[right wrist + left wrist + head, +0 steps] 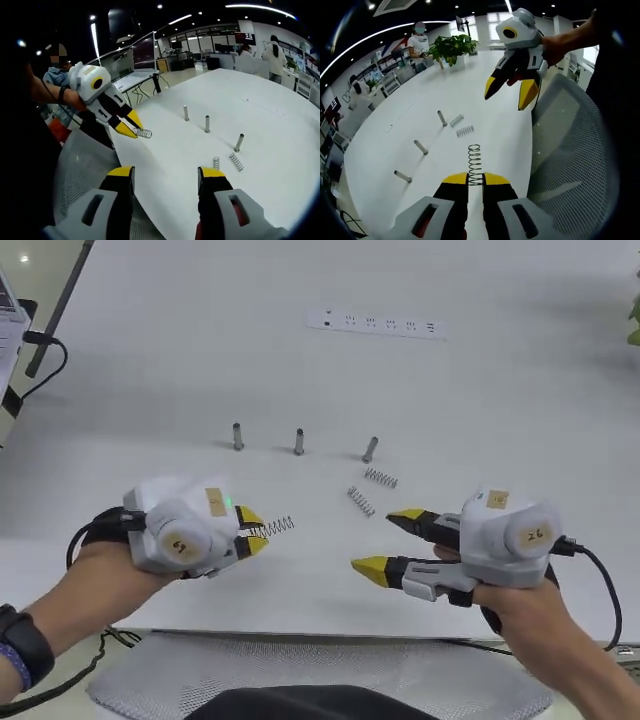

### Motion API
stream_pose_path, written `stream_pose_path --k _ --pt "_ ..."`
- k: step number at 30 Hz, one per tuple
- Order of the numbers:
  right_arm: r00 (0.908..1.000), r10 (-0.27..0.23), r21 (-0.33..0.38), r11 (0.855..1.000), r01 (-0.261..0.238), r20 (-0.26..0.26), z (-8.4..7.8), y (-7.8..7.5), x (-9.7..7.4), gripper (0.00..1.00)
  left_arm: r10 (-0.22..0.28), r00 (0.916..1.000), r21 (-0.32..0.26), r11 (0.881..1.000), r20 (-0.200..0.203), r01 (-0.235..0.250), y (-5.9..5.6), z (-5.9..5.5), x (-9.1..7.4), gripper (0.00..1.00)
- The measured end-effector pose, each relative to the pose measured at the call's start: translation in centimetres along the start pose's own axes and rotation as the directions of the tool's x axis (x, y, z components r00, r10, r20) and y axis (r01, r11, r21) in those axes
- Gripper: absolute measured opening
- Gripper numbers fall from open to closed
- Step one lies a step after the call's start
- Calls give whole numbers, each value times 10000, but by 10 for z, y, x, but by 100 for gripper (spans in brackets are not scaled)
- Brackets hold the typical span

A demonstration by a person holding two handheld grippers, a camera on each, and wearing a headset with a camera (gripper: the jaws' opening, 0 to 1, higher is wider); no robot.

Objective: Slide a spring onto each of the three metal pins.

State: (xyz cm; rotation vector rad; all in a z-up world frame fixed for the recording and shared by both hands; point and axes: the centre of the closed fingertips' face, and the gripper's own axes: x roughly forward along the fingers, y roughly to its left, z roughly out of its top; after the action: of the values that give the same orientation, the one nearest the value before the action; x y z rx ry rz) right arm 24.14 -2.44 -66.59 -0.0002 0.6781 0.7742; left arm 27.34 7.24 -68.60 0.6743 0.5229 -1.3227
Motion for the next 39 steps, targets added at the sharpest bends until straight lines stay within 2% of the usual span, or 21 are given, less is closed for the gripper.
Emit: stream_pose_path --k 5,11,18,24,32,39 --pt "9996 284 -141 9995 -283 45 5 5 4 48 -169 9998 365 9992 121 165 -9 13 2 2" --pt "9970 761 -353 9964 -766 -151 5 14 11 46 -333 9990 660 9973 282 314 -18 26 3 2" --pt "9942 1073 -397 9934 -1072 4 8 21 14 39 -568 9978 1096 9926 340 528 -30 34 4 2" --pt "9901 1401 -492 9890 -1396 70 9 27 16 31 -696 9968 1369 9885 395 636 -35 41 5 2" --pt "9803 1939 -373 9806 -1925 368 13 36 15 14 -844 9954 1770 9813 462 750 -42 51 6 2" --pt "9754 2160 -302 9762 -2148 432 14 39 14 11 -906 9949 1987 9768 434 803 -42 53 5 2"
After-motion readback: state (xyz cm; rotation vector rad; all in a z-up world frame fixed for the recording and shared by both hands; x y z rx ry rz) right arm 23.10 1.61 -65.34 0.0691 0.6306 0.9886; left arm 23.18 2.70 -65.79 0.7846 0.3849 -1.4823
